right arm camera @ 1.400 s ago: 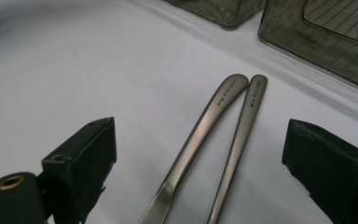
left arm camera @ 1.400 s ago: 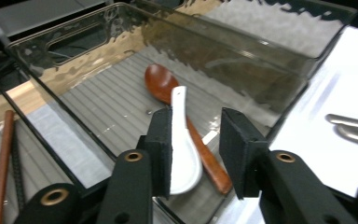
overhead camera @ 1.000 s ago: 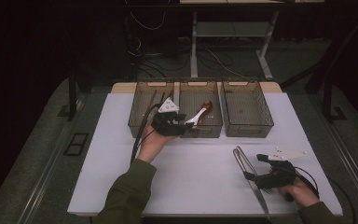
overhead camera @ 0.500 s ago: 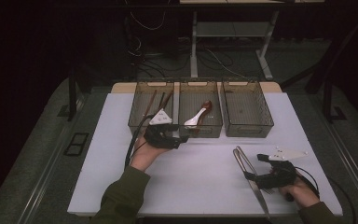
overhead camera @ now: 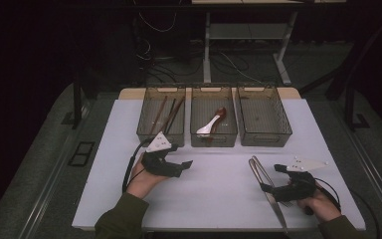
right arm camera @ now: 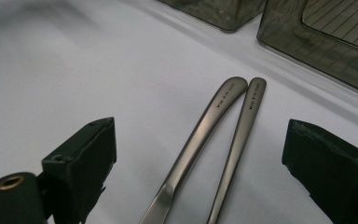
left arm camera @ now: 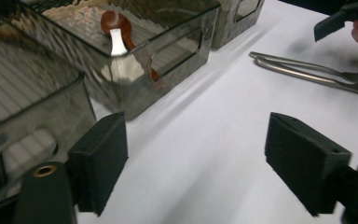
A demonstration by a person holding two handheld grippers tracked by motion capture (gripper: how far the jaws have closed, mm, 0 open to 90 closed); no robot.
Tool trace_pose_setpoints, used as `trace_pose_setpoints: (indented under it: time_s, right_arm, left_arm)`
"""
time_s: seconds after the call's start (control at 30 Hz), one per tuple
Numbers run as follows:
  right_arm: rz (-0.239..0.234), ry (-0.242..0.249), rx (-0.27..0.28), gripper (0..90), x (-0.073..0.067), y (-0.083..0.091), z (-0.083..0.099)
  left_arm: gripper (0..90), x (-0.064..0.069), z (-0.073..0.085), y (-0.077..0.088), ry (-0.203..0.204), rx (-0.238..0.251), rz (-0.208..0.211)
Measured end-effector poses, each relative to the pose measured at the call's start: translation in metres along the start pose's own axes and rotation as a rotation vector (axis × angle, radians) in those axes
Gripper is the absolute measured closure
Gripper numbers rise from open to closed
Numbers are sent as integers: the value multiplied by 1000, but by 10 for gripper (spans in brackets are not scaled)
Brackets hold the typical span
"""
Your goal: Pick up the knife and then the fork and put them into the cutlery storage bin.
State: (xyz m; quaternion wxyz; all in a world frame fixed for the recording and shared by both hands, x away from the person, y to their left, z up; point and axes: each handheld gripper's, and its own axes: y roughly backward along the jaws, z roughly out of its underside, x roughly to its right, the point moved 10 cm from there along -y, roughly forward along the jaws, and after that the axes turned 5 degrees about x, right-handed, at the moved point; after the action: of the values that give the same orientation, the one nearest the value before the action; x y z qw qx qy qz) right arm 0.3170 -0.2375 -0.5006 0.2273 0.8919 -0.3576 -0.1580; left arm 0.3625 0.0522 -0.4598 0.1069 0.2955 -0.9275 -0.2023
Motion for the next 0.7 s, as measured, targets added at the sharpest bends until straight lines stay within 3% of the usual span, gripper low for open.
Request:
trace_pose_setpoints:
  time_s: [0.43, 0.5, 0.7]
  right_arm:
    - [22, -9, 6, 97, 4, 0, -1]
    - [22, -22, -5, 98, 6, 1, 0]
    - [51, -58, -5, 98, 14, 3, -3]
  left_arm:
    - [45, 7, 34, 24, 14, -25, -1]
    - [5, 9, 38, 27, 24, -24, 0]
    - [0, 14, 46, 29, 35, -39, 6]
